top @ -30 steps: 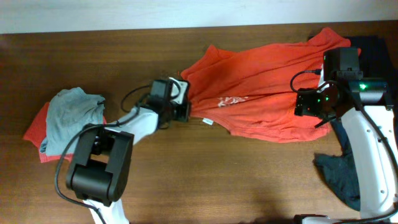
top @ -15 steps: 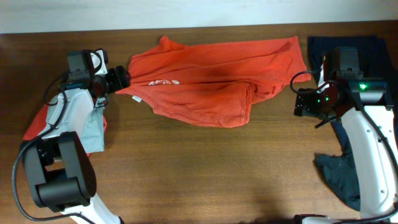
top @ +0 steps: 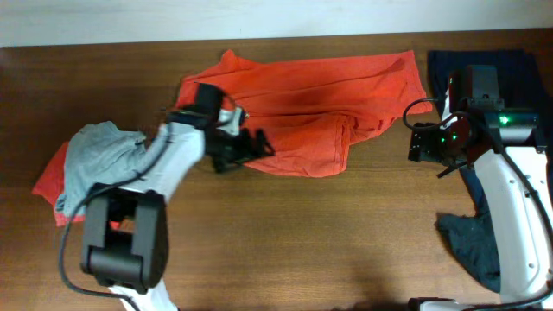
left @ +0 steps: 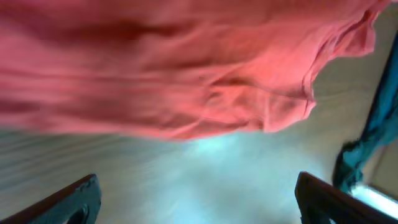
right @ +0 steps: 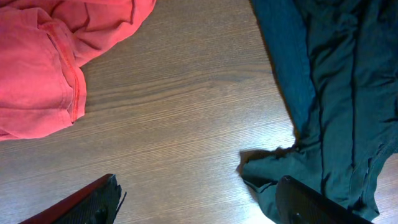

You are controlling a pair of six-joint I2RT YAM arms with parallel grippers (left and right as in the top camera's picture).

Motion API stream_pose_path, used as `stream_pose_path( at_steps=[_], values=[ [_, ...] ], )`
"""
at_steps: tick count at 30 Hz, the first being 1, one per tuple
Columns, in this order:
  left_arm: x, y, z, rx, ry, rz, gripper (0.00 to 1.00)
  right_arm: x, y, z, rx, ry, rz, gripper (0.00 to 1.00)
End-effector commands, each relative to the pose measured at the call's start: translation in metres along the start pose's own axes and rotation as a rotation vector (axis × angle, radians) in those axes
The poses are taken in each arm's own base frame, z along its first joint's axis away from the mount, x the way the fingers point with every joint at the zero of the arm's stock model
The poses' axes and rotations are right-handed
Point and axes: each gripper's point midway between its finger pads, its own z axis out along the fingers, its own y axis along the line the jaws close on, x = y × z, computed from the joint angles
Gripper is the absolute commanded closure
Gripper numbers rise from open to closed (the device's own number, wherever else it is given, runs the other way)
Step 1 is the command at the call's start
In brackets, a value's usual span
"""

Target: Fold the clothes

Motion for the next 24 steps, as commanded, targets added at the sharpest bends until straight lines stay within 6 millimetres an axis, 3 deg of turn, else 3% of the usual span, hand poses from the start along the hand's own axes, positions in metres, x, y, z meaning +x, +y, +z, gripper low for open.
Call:
stream_pose_path(
  at_steps=[1,4,12,16,21,23,24],
  values=[
    [0.018,-0.031,0.029,-0.012,-0.026,-0.156,0.01,-0.003,-0.002,-0.004,-0.002,-0.010,0.012,0.15],
    [0.019,-0.038,0.044,-0.063,-0.096,-0.216,0.01,-0.001,-0.002,-0.004,-0.001,-0.006,0.012,0.15],
    [0.023,-0.044,0.053,-0.123,-0.165,-0.284,0.07,-0.002,-0.002,-0.004,-0.001,-0.007,0.012,0.15],
    [0.022,-0.039,0.058,-0.167,-0.204,-0.316,0.07,-0.002,-0.002,-0.004,-0.001,-0.006,0.012,0.15],
    [0.025,-0.027,0.086,-0.195,-0.182,-0.349,0.07,-0.001,-0.002,-0.004,-0.001,-0.006,0.011,0.15],
    [0.023,-0.022,0.097,-0.198,-0.181,-0.351,0.11,-0.001,-0.002,-0.004,-0.001,-0.002,0.011,0.15],
    [0.022,-0.019,0.099,-0.201,-0.179,-0.353,0.19,0.000,-0.002,-0.004,0.000,-0.002,0.011,0.15]
  ],
)
